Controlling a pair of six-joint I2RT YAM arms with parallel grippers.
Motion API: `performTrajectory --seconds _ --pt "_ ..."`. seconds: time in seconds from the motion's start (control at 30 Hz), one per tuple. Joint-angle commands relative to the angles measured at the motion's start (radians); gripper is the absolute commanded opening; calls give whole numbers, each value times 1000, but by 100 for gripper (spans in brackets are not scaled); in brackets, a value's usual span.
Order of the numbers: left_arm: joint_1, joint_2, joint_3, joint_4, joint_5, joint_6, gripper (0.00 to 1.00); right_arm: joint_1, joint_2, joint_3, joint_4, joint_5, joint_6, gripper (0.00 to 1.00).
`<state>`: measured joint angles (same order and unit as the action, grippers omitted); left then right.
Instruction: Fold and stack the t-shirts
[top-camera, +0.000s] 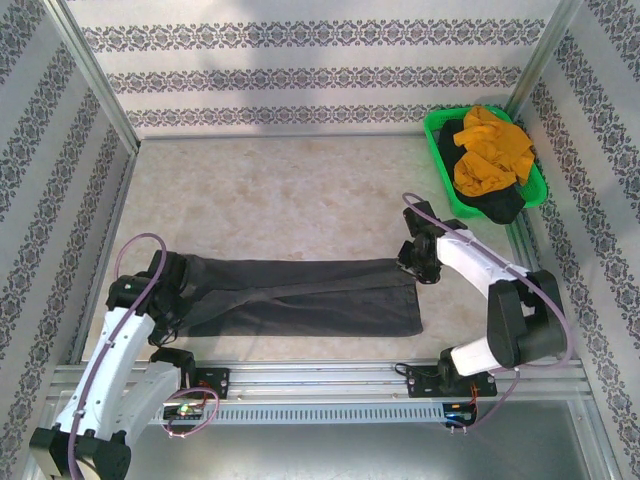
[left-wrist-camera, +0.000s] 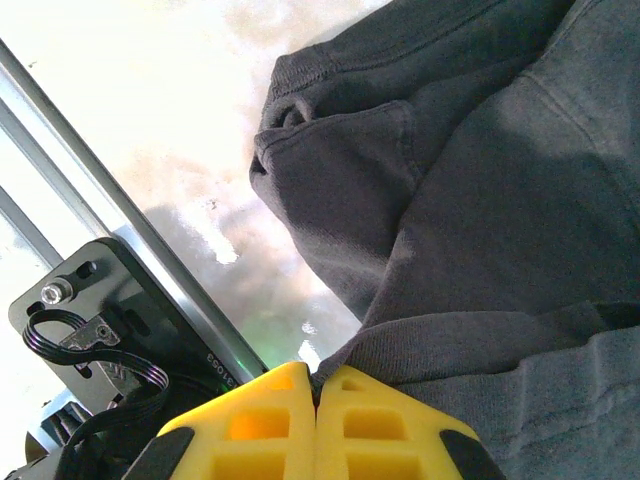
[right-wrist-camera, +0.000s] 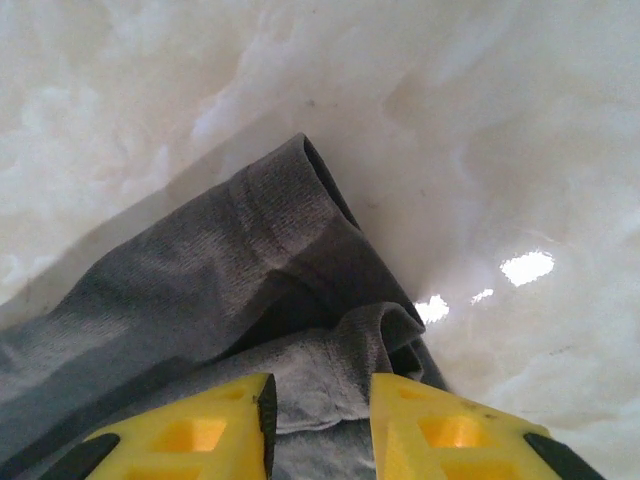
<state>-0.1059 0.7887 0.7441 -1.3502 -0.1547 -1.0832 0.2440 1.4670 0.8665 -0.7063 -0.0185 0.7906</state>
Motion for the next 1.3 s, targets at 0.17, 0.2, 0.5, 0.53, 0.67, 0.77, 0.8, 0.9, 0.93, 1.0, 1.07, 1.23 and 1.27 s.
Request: performTrajectory --seconds 0.17,0.2,0.5,0.53,0.67,0.77,0.8,0.9,0.93,1.0,1.07,1.23,1.27 --pt "-12 52 -18 59 -38 -7 0 -12 31 1 -49 -5 10 3" --pt "-12 60 -25 70 -33 -9 0 -13 26 0 -59 -5 8 1" --pt "-12 121 -37 173 0 8 17 -28 -45 -29 -132 -7 0 2" --pt "-12 130 -25 181 -1 21 29 -28 -58 -23 -146 -6 -1 8" --pt "-9 192 76 232 -16 69 49 34 -151 1 -101 7 25 24" --pt "11 301 131 344 38 102 49 82 -112 -12 -21 -75 114 25" --pt "19 345 138 383 61 102 48 102 -86 -13 5 -87 137 25" --pt "32 511 170 507 120 104 44 144 6 -8 106 -109 207 23" --pt "34 562 180 540 121 104 42 150 41 -3 130 -111 226 22" --pt "48 644 187 593 136 93 39 146 109 16 141 -108 259 20" --pt "72 725 191 632 160 88 38 132 173 41 131 -98 290 20" --pt "149 875 196 728 249 104 37 80 267 106 84 -80 370 22" --pt "166 903 207 755 264 112 37 71 301 145 55 -74 366 23"
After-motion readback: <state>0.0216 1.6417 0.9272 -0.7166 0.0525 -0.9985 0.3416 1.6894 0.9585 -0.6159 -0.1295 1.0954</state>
